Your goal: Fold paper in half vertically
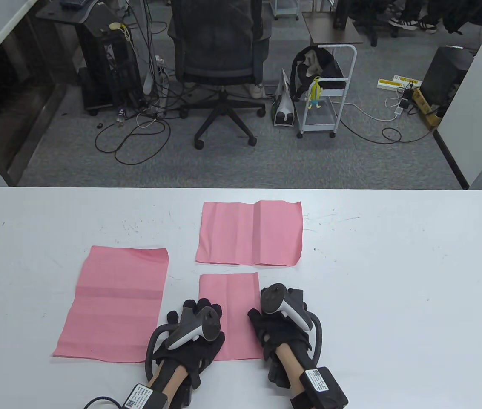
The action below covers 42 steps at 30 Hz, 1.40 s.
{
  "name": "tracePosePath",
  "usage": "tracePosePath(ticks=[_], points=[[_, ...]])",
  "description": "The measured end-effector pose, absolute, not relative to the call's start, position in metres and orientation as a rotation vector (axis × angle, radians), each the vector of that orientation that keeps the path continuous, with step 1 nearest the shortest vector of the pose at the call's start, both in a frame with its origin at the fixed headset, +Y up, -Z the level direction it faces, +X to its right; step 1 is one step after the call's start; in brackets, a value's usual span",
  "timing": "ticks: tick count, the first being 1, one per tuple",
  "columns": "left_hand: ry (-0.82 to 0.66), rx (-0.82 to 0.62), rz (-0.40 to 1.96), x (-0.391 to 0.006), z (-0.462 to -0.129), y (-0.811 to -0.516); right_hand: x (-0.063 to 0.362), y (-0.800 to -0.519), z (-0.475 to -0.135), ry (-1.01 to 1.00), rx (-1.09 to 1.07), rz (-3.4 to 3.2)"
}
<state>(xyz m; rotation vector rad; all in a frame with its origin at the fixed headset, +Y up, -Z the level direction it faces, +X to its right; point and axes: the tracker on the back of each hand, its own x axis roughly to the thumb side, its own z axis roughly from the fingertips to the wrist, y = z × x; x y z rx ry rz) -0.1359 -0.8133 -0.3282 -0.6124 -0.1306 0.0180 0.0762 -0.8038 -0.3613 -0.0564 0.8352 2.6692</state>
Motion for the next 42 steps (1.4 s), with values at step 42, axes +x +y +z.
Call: tracePosePath(ticks=[42], points=[[-0.113, -0.392, 0.093, -0.136, -0.326, -0.742, 0.075, -0.792, -0.351, 0.691, -0.094, 2.340]])
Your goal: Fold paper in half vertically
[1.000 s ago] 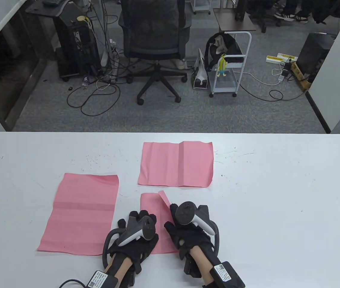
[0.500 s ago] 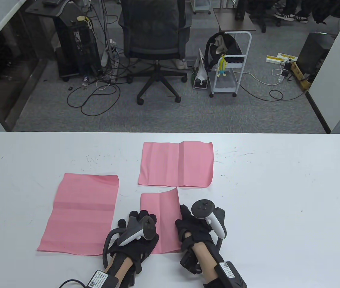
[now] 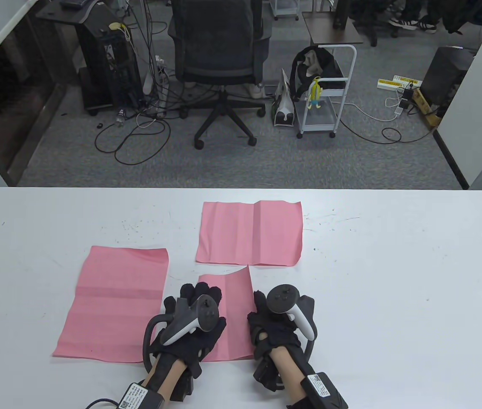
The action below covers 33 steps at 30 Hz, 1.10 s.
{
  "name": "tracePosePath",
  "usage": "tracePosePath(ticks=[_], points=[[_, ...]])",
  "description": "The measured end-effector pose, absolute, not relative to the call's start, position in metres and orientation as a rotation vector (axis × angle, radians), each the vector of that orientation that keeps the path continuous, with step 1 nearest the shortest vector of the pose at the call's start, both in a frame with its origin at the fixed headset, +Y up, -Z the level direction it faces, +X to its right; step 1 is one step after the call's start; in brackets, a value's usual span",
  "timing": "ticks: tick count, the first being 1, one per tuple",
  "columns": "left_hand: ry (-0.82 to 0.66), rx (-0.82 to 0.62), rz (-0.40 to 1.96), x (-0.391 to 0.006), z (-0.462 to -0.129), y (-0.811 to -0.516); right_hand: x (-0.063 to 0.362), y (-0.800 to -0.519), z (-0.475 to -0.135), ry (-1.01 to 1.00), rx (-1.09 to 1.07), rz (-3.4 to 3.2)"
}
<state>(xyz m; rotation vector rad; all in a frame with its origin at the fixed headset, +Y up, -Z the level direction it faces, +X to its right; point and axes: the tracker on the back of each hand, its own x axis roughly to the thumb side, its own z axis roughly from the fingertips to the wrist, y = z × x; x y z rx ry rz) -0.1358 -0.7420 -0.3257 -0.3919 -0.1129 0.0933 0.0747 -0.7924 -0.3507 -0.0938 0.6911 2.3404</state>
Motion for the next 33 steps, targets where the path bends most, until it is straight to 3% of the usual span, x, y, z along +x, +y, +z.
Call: tracePosePath(ticks=[6, 16, 20, 27, 33], points=[[-0.131, -0.313, 0.132, -0.138, -0.318, -0.717, 0.074, -0.792, -0.350, 0.691, -0.090, 2.341], [-0.145, -0.293, 0.138, -0.138, -0.316, -0.712, 0.078, -0.793, -0.347, 0.648, -0.103, 2.299], [-0.150, -0.283, 0.138, -0.138, -0.314, -0.710, 0.090, -0.777, -0.345, 0.542, -0.116, 2.317], [-0.153, -0.270, 0.146, -0.139, -0.313, -0.707, 0.153, -0.732, -0.344, 0.376, -0.164, 2.244], [-0.156, -0.268, 0.148, -0.140, -0.313, -0.708, 0.233, -0.700, -0.335, 0.273, -0.300, 2.276]])
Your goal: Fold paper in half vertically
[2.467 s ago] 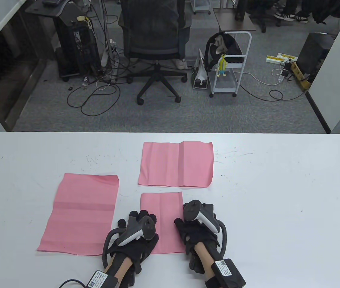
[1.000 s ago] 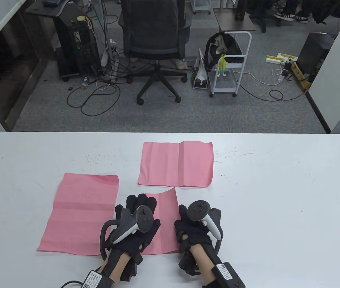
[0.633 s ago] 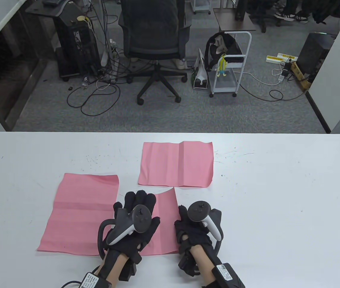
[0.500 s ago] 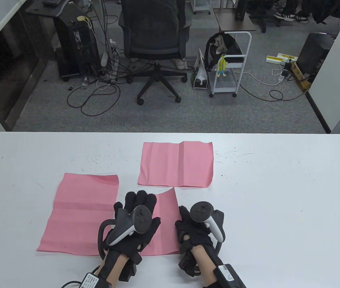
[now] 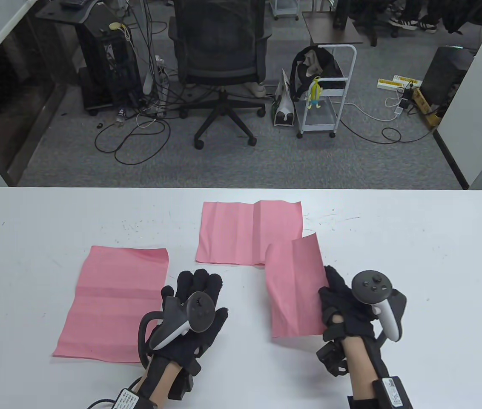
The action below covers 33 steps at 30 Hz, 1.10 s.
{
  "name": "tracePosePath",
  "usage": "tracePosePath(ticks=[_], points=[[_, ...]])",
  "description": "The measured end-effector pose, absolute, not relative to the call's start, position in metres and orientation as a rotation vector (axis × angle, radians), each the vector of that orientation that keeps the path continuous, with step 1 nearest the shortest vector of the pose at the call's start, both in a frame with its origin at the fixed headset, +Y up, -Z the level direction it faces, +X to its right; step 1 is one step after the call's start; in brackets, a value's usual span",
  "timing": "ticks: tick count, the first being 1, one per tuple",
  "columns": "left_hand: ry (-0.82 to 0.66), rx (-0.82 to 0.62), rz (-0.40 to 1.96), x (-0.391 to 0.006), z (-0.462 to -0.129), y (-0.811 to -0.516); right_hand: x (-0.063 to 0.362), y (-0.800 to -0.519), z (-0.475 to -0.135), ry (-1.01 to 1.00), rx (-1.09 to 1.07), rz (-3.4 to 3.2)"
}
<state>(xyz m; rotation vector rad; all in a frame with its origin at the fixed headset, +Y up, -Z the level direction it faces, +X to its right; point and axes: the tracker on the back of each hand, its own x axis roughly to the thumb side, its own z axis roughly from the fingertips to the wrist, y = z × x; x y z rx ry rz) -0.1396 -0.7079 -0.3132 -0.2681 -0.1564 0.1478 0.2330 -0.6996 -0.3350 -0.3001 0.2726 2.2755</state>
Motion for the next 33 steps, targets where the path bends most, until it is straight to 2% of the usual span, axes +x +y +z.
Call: tracePosePath(ticks=[3, 7, 14, 22, 33], points=[[-0.155, -0.270, 0.143, -0.139, -0.313, -0.708, 0.271, -0.692, -0.328, 0.248, -0.384, 2.284], [-0.151, -0.276, 0.132, -0.139, -0.314, -0.710, 0.310, -0.696, -0.321, 0.257, -0.491, 2.253], [-0.150, -0.271, 0.125, -0.139, -0.314, -0.711, 0.355, -0.730, -0.322, 0.373, -0.691, 2.214], [-0.139, -0.277, 0.132, -0.142, -0.316, -0.711, 0.370, -0.756, -0.330, 0.439, -0.871, 2.363], [-0.144, -0.293, 0.127, -0.140, -0.315, -0.711, 0.362, -0.764, -0.332, 0.495, -1.035, 2.578]])
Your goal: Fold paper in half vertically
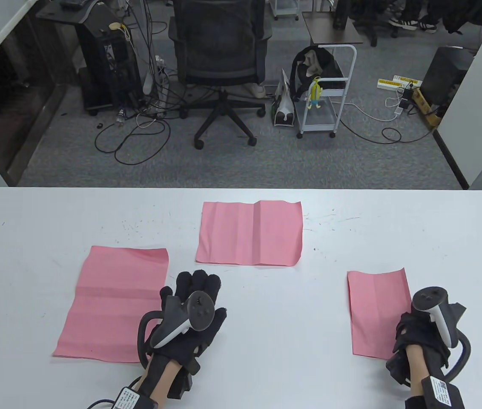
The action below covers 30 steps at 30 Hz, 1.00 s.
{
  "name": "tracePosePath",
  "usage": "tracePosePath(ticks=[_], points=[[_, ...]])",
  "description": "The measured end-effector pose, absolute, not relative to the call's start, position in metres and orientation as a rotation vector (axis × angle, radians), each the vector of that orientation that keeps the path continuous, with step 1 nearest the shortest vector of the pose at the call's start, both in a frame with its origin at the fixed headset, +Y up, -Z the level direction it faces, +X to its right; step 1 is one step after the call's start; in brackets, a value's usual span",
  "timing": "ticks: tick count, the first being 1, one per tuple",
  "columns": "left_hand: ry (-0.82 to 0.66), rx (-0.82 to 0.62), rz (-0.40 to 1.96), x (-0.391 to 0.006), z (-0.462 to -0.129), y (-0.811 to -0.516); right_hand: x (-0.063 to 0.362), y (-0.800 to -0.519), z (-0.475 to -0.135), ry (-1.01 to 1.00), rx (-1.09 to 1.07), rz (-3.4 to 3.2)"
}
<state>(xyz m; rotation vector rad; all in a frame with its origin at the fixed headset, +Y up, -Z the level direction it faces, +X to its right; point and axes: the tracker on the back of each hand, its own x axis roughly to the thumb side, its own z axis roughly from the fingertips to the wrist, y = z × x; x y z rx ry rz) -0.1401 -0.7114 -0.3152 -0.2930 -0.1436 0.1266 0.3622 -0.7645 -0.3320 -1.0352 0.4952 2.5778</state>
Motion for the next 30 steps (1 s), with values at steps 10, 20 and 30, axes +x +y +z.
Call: tracePosePath(ticks=[10, 20, 30], points=[[-0.154, -0.287, 0.133, -0.139, -0.314, -0.710, 0.329, -0.724, -0.345, 0.415, -0.905, 2.637], [-0.155, -0.291, 0.119, -0.137, -0.314, -0.710, 0.196, -0.665, -0.409, 0.359, -0.399, 2.705], [-0.148, -0.305, 0.119, -0.138, -0.315, -0.712, 0.077, -0.710, -0.488, 0.622, -0.155, 2.747]])
